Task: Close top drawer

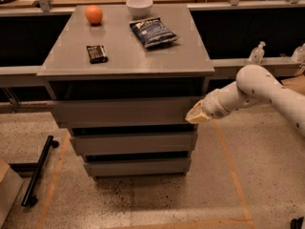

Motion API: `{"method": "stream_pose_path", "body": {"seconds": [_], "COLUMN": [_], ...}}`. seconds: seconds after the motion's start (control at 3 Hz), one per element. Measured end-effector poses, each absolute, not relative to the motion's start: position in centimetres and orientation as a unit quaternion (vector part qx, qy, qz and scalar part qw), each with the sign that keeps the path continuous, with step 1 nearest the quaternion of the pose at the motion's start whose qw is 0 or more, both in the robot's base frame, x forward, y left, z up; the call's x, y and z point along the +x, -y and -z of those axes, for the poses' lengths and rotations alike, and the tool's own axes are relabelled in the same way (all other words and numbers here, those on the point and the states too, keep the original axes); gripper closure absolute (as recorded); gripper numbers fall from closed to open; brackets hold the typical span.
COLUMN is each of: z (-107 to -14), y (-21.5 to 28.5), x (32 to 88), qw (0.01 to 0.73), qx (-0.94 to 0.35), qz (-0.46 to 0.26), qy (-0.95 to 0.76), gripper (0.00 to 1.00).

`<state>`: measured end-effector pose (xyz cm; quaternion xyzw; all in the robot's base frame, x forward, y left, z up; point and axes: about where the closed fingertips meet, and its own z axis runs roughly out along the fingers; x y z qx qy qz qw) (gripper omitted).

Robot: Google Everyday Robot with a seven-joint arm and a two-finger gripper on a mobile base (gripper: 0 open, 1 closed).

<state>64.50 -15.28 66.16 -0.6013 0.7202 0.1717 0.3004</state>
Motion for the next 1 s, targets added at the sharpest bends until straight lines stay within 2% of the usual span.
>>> {"method": "stream_pose_path", "body": {"seconds": [0.67, 1.0], "z": [-65.74, -65.73], "y": [14.80, 14.80], "x": [64.43, 64.41], "qw": [0.298, 0.298], "qx": [-0.603, -0.603], "qz": [-0.176, -0.176], "qy": [-0.719, -0.719], "gripper": [0.00, 0.00]}}
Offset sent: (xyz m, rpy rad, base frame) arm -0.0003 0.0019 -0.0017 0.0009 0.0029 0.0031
